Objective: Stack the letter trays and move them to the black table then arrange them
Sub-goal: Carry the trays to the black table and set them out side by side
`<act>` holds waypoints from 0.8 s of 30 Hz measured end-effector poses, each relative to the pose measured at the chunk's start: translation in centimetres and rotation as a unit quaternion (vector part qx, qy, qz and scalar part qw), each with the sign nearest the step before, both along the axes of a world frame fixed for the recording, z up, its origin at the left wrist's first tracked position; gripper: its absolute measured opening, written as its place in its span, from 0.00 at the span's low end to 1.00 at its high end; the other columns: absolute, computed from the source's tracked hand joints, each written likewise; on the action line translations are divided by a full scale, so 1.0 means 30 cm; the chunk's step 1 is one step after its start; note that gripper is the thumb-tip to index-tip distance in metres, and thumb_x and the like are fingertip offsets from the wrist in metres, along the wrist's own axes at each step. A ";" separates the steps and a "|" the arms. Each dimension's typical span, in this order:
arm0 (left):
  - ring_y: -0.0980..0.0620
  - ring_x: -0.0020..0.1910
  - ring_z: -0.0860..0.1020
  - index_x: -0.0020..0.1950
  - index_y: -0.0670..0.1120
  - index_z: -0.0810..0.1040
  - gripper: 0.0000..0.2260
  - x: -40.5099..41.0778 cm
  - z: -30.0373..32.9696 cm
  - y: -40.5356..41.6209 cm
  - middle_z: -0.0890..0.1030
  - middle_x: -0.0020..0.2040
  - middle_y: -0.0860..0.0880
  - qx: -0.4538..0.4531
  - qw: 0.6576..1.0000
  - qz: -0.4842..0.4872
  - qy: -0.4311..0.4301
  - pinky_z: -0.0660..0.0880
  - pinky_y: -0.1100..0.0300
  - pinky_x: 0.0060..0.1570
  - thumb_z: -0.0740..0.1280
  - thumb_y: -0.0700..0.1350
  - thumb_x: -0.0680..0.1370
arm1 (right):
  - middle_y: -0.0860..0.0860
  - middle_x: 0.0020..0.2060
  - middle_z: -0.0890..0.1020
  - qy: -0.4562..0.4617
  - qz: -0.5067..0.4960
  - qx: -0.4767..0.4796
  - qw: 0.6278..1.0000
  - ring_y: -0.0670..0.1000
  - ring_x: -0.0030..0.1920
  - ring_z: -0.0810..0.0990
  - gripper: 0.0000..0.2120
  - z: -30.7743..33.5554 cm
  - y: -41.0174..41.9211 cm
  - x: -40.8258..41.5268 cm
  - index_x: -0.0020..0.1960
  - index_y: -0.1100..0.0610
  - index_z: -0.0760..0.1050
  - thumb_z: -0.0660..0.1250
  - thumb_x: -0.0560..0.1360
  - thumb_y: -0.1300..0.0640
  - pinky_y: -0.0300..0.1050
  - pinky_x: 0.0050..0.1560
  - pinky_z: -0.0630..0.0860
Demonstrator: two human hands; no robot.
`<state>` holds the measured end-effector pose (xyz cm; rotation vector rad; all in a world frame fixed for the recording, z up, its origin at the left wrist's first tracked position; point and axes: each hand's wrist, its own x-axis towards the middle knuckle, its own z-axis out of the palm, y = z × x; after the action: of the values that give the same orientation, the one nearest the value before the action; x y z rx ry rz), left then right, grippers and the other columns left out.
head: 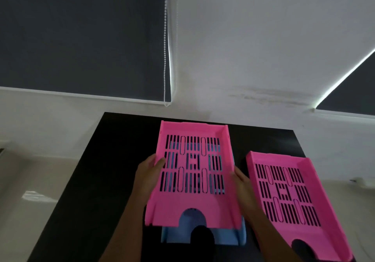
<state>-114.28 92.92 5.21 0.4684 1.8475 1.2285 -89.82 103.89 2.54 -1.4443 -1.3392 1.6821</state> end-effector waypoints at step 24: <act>0.34 0.49 0.84 0.63 0.45 0.80 0.16 -0.602 -0.264 -0.463 0.85 0.52 0.40 -0.084 0.989 0.077 0.097 0.81 0.36 0.52 0.63 0.52 0.80 | 0.50 0.60 0.84 -0.085 0.166 -0.084 0.979 0.50 0.58 0.83 0.20 -0.188 -0.337 -0.717 0.70 0.51 0.73 0.67 0.78 0.57 0.56 0.64 0.78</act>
<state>-132.33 79.04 -2.71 0.3668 2.1678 1.1480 -111.33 93.79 -3.10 -1.5555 -1.6392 1.9600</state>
